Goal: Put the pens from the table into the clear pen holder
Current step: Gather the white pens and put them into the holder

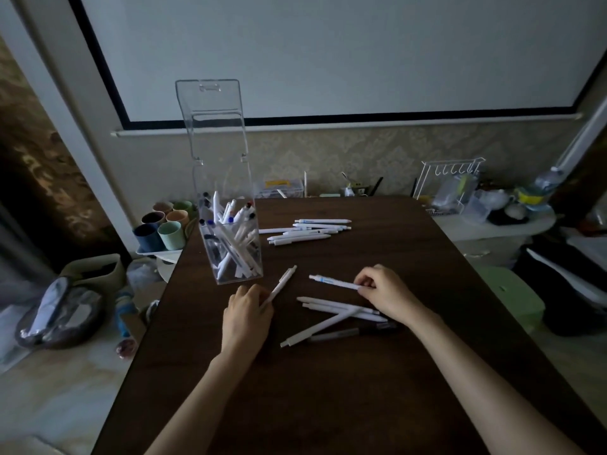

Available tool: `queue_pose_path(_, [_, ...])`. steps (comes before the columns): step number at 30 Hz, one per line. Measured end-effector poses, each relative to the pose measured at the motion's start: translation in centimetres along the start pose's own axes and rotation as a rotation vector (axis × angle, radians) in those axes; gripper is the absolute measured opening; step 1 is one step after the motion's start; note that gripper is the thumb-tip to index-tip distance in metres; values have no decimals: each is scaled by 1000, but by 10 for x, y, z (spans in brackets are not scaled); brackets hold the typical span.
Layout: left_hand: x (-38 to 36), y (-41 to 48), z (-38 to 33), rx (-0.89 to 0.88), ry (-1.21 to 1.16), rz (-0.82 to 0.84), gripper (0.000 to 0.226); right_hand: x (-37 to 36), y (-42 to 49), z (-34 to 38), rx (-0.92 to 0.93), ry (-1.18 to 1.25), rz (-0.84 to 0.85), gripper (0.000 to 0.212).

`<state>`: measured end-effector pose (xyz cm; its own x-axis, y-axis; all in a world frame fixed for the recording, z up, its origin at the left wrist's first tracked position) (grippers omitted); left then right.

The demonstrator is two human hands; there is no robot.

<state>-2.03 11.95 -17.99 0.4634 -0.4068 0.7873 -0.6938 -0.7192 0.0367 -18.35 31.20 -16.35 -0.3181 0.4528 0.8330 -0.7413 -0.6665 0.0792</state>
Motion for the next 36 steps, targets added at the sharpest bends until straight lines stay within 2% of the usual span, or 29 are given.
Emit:
queue_pose_path(5, [12, -14, 12, -17, 5, 40, 23, 8, -19, 3, -13, 29, 28, 13])
queue_pose_path(9, [16, -22, 13, -57, -4, 100, 27, 5, -25, 18, 42, 99, 77, 34])
queue_pose_path(12, [16, -27, 11, -69, -15, 103, 32, -8, -24, 31, 111, 27, 189, 50])
queue_pose_path(14, [14, -31, 9, -56, -14, 93, 32, -14, -22, 37, 153, -22, 207, 53])
queue_pose_path(20, [11, -34, 7, -80, 104, 107, 26, -16, -21, 39, 173, -56, 227, 51])
queue_pose_path(24, [11, -33, 3, -80, 96, 101, 16, -14, -16, 37, 136, -133, 187, 26])
queue_pose_path(28, [8, -32, -6, -72, 119, 121, 15, -17, -10, 39, 98, -193, 216, 17])
queue_pose_path(30, [10, -32, -7, -20, -25, 127, 9, -14, -7, 41, 79, -192, 252, 11])
queue_pose_path(32, [16, -31, -9, 30, -273, 148, 5, -7, -3, 43, 74, -152, 244, 3])
queue_pose_path(34, [27, -29, -14, -2, -455, 156, 15, 4, 3, 50, 118, 6, 90, 8])
queue_pose_path(36, [45, -24, -23, -82, -536, 123, 18, 18, 8, 67, 174, 249, -121, 14])
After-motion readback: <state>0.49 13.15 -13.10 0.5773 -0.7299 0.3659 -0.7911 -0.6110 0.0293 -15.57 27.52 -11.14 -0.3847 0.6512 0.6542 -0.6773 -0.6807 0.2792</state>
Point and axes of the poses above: each hand's wrist, its own y-axis towards the middle knuckle, its own x-axis out of the back of the hand, z = x × y, the point moved 3 cm from there along y, towards the middle knuckle, and after that the axes turned 8 degrees about x, right-handed, at the moved point
